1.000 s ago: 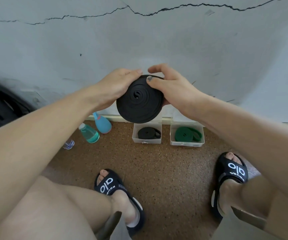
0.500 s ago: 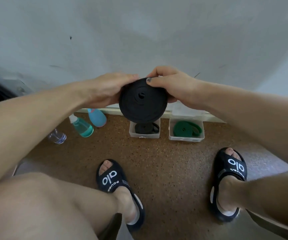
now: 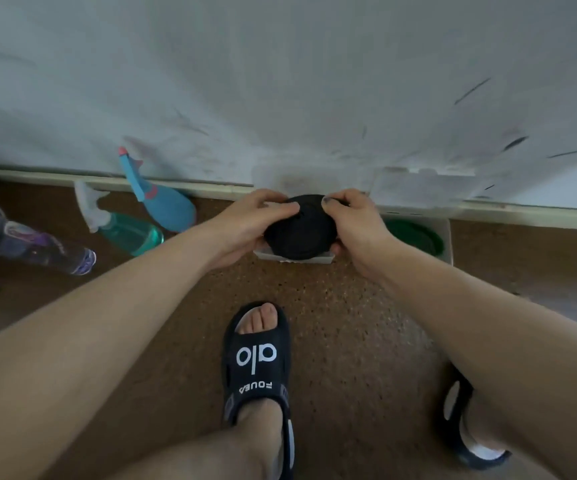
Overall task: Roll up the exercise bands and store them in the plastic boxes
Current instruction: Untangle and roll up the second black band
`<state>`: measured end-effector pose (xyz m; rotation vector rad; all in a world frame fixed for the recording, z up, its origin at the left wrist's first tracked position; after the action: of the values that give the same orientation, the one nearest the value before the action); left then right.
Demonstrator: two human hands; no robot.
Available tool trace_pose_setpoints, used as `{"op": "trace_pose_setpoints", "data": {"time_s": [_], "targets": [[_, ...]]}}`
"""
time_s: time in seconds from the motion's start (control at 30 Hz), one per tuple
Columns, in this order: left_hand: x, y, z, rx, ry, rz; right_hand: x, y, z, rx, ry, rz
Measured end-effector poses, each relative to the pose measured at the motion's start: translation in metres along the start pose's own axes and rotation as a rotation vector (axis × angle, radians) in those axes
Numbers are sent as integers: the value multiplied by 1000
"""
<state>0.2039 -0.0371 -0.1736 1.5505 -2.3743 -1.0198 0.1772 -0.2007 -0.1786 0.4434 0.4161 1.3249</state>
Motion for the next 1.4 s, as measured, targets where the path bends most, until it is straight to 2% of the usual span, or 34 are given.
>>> {"op": "trace_pose_setpoints", "data": {"time_s": [0.23,0.37,0.53,0.7,0.83,1.03,1.23,1.4], "targets": [[1,-64,53,-22,-46,-226,14,-54,-67,56,-42,-124],[3,-89,65,1,-219,-269,19,-76,-90,72,-24,-153],[14,-94,64,145,-471,-284,21,-85,-96,27,52,-228],[21,-77,66,233,-661,-282,21,-84,-100,15,64,-229],[25,-61,70,348,-956,-244,20,-86,-102,16,21,-258],[17,-56,68,439,-1034,-229,22,-87,-102,39,-12,-299],[22,-57,63,606,-1267,-226,22,-86,-96,31,57,-305],[22,-58,63,659,-1319,-200,23,-89,-89,30,307,-216]]}}
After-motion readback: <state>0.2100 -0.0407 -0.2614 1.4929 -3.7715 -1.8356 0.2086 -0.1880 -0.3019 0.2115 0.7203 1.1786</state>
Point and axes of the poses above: each hand's wrist, its own y-axis away from the middle knuckle, its own x-axis out of the palm, z = x × y, the point moved 8 cm from there along -y, towards the middle knuckle, and after that the axes turned 10 degrees about -y, right-handed, at the moved point
